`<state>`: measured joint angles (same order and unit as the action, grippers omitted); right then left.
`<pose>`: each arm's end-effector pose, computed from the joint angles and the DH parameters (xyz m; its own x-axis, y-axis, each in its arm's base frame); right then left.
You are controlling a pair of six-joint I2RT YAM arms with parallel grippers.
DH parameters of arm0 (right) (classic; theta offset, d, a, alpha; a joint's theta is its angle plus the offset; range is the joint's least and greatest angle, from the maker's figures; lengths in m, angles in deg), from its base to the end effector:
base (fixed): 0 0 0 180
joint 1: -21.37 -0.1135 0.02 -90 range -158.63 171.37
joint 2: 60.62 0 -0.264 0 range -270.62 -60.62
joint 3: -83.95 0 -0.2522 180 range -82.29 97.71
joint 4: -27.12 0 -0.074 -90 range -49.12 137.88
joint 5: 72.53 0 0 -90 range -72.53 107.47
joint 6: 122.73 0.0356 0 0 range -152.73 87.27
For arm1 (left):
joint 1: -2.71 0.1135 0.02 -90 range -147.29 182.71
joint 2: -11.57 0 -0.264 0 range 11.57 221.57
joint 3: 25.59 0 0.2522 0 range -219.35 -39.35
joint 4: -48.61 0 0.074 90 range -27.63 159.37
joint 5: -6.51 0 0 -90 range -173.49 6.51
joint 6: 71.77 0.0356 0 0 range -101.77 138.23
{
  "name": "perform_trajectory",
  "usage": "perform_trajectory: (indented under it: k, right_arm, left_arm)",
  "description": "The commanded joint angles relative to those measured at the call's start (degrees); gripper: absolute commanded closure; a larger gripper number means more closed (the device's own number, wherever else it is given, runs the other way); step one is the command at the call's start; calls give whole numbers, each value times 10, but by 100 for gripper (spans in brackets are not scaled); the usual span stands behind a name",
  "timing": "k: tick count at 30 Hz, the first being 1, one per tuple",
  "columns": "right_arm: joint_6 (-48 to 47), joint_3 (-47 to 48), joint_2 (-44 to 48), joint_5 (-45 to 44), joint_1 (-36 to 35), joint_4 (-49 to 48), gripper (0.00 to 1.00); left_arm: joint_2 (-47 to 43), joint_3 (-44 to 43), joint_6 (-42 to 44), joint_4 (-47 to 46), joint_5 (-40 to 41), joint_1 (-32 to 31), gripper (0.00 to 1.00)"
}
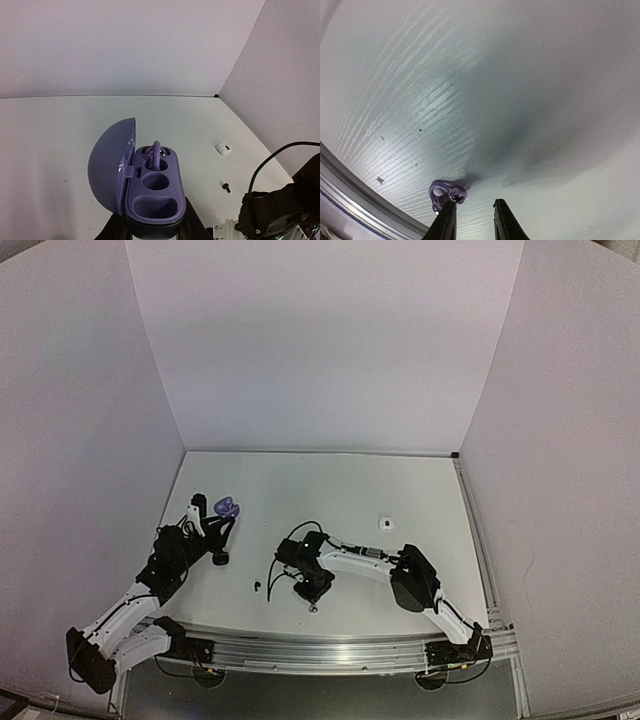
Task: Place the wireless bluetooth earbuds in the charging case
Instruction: Move the left earbud to the center of the board.
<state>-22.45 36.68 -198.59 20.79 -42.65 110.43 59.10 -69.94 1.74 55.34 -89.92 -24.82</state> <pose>0.2040 0.4234 0.1577 -0.5912 -0.8064 -0.0146 -0.8055 0.5894 0.0615 0.1767 -0.0966 0.2754 -0.3045 -0.1594 -0.9391 0.4909 0.8186 -0.2981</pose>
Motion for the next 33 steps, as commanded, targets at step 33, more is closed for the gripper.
perform_trajectory:
  k: [33]
  right_arm:
    - [-63,23,-16,19,-2,57,79]
  left_arm:
    - [-7,-7,1,-13,-8,4,100]
